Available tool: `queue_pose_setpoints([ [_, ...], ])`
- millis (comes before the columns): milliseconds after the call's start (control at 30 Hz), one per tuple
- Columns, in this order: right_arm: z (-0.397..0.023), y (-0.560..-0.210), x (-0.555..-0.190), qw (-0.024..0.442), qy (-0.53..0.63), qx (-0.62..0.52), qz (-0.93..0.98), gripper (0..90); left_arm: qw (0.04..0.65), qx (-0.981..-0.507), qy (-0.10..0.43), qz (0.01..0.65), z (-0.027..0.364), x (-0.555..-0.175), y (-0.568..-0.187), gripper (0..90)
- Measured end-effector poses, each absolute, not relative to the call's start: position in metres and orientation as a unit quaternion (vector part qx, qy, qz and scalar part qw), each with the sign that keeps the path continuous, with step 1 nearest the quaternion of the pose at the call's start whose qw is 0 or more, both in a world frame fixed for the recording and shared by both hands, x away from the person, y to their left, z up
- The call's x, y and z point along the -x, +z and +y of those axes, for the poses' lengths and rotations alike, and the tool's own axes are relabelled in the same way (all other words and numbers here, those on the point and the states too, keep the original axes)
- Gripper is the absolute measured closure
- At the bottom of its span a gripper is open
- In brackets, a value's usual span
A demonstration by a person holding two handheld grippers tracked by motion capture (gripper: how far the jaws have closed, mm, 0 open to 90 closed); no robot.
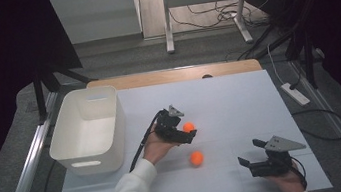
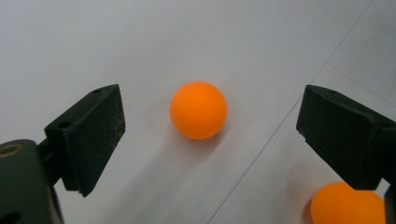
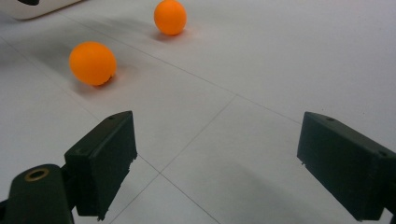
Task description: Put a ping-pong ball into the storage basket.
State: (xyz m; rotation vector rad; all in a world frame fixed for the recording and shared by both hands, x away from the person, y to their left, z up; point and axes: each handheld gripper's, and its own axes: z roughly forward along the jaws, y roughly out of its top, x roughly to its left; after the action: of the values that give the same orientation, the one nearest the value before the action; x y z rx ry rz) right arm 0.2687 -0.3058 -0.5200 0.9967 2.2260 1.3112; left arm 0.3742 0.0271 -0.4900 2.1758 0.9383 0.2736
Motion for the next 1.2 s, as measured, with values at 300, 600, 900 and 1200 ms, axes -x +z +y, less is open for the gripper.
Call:
queue_pose_setpoints([
  [300,-0.305,-0.521,-0.269,0.183,0.465,-0.352,0.792,11.4,0.360,-0.848,0.097,0.377,0.023,-0.384,-0.500,8.8],
  [600,-0.306,-0.521,-0.269,0.183,0.464,-0.352,0.792,11.5,0.354,-0.846,0.091,0.387,0.017,-0.394,-0.509,8.8],
  [900,-0.306,-0.521,-0.269,0.184,0.464,-0.352,0.792,11.5,0.339,-0.852,0.089,0.388,0.015,-0.401,-0.516,8.8],
  [1200,-0.306,-0.521,-0.268,0.184,0.461,-0.353,0.793,11.5,0.336,-0.855,0.083,0.387,0.013,-0.404,-0.520,13.0],
])
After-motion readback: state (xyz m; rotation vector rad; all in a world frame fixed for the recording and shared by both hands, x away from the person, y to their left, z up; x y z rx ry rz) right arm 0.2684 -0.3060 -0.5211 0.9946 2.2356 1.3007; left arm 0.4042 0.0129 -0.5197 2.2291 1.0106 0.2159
